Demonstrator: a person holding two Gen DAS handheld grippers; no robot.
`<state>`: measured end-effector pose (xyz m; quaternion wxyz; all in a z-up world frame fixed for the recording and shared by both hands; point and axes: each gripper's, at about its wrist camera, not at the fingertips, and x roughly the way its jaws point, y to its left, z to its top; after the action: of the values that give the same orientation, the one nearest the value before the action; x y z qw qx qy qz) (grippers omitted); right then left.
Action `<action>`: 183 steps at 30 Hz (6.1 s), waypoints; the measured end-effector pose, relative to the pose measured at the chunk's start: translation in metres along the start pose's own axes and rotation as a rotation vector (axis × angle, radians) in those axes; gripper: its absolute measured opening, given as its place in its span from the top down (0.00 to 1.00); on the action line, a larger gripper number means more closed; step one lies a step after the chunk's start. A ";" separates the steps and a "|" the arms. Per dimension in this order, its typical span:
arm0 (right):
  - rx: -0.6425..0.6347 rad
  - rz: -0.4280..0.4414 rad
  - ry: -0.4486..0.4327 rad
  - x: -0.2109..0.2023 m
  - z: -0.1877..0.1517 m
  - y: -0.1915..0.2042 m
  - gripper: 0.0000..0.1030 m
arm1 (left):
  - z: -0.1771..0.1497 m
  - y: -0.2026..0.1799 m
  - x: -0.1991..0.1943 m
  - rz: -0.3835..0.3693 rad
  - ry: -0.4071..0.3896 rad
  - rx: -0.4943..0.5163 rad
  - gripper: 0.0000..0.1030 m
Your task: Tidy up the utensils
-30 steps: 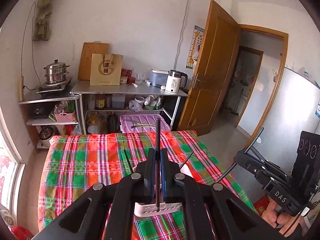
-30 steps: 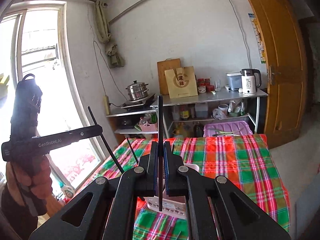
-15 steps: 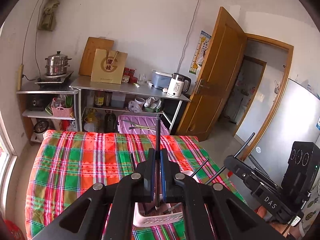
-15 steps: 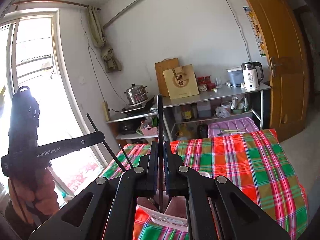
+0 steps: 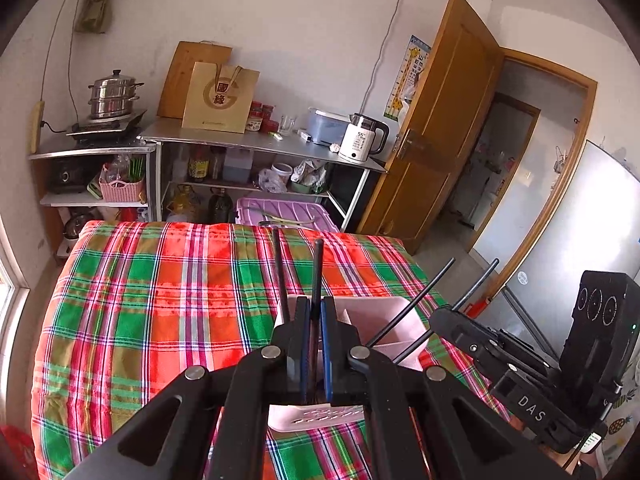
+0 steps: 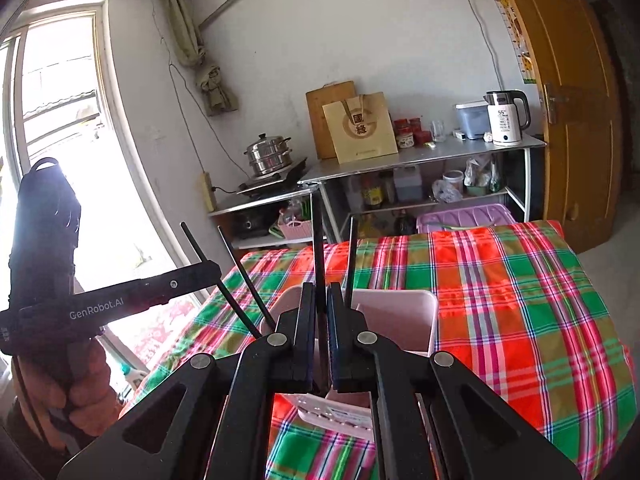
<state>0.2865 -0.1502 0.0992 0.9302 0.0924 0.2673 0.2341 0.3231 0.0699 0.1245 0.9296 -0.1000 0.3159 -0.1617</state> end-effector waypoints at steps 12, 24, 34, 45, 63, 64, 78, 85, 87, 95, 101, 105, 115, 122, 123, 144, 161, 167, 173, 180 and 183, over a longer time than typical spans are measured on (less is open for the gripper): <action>-0.032 -0.003 -0.011 -0.035 -0.002 -0.001 0.76 | -0.008 -0.004 -0.031 0.043 -0.066 0.006 0.67; -0.082 -0.036 -0.042 -0.107 -0.035 -0.006 0.70 | -0.059 -0.016 -0.091 0.059 -0.129 0.023 0.67; -0.032 -0.064 -0.013 -0.143 -0.076 -0.026 0.70 | -0.133 -0.044 -0.101 0.016 -0.056 0.064 0.67; -0.024 -0.060 0.040 -0.146 -0.101 -0.028 0.70 | -0.171 -0.055 -0.079 -0.024 0.043 0.048 0.67; 0.009 -0.059 0.367 -0.046 -0.157 -0.026 0.83 | -0.183 -0.038 -0.036 -0.009 0.159 -0.002 0.68; 0.008 -0.061 0.380 -0.041 -0.160 -0.025 0.83 | -0.183 -0.036 -0.035 -0.008 0.161 -0.005 0.68; -0.051 -0.122 0.464 -0.009 -0.171 -0.025 0.91 | -0.182 -0.034 -0.016 -0.021 0.200 -0.009 0.68; -0.056 -0.144 0.470 -0.020 -0.169 -0.044 0.91 | -0.181 -0.052 0.014 -0.069 0.269 0.012 0.68; -0.049 -0.151 0.469 -0.023 -0.168 -0.050 0.91 | -0.183 -0.057 0.026 -0.073 0.298 0.011 0.68; -0.031 -0.146 0.465 -0.023 -0.167 -0.055 0.91 | -0.189 -0.067 0.071 -0.072 0.395 -0.003 0.74; -0.006 -0.149 0.458 -0.020 -0.164 -0.060 0.91 | -0.193 -0.066 0.088 -0.037 0.425 0.005 0.80; -0.006 -0.151 0.457 -0.018 -0.163 -0.061 0.91 | -0.194 -0.068 0.090 -0.018 0.424 0.045 0.86; -0.032 -0.182 0.464 -0.011 -0.161 -0.055 0.91 | -0.189 -0.077 0.097 0.034 0.434 0.104 0.92; -0.017 -0.174 0.451 -0.012 -0.162 -0.057 0.92 | -0.188 -0.077 0.099 0.019 0.429 0.082 0.93; -0.014 -0.172 0.449 -0.013 -0.162 -0.058 0.92 | -0.187 -0.076 0.099 0.011 0.429 0.073 0.93; -0.033 -0.096 0.181 -0.092 -0.094 -0.029 0.94 | -0.104 -0.100 -0.037 -0.112 0.138 0.115 0.96; -0.063 -0.079 0.051 -0.123 -0.068 -0.017 0.95 | -0.083 -0.101 -0.070 -0.099 0.053 0.141 0.96; -0.077 -0.074 0.045 -0.127 -0.065 -0.014 0.95 | -0.081 -0.096 -0.078 -0.083 0.044 0.147 0.97; -0.098 -0.064 0.036 -0.125 -0.056 -0.009 0.95 | -0.074 -0.087 -0.083 -0.059 0.038 0.145 0.97; -0.127 -0.045 0.009 -0.118 -0.034 0.003 0.95 | -0.051 -0.083 -0.097 -0.029 0.007 0.155 0.97; -0.136 -0.034 -0.004 -0.114 -0.022 0.009 0.95 | -0.034 -0.082 -0.105 -0.013 -0.015 0.161 0.97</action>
<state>0.1856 -0.1967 0.1353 0.9386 0.0251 0.2505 0.2359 0.2041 0.0286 0.1795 0.9359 -0.0285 0.2942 -0.1919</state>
